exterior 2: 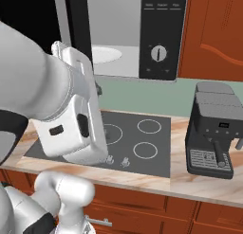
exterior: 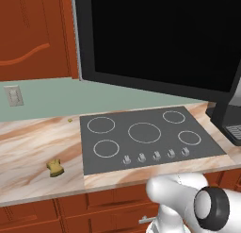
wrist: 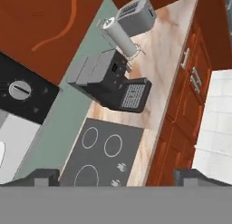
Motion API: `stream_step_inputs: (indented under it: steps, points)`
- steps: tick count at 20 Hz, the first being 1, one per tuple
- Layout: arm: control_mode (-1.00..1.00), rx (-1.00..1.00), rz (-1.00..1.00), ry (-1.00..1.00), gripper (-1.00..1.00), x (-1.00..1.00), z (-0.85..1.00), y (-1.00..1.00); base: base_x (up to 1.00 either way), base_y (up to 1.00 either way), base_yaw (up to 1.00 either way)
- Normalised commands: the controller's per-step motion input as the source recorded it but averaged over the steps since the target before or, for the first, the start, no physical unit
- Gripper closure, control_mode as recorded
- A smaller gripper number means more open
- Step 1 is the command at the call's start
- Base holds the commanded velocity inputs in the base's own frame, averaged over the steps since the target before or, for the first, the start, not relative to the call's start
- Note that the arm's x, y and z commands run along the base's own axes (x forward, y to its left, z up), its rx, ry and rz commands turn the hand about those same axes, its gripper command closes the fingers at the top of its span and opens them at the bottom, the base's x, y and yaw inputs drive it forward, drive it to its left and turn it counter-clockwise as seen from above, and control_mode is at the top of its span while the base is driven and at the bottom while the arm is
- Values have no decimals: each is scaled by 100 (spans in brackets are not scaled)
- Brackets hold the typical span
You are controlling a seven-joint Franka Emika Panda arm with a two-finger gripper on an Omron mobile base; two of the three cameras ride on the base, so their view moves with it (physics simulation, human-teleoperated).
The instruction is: Place the sponge inside the microwave to prepare for sanitizing.
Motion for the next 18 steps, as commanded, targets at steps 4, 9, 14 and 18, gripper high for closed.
stream_step_inputs:
  steps: [4,9,14,18]
  points:
    - [-100,53,35,-17,-100,29,0,-67,0,0,0]
    - [-100,42,33,-25,-100,33,-3,-56,0,0,0]
    - [-100,25,33,-14,-100,63,-16,-29,0,0,0]
    - [-100,16,33,-15,-100,59,-18,-6,0,0,0]
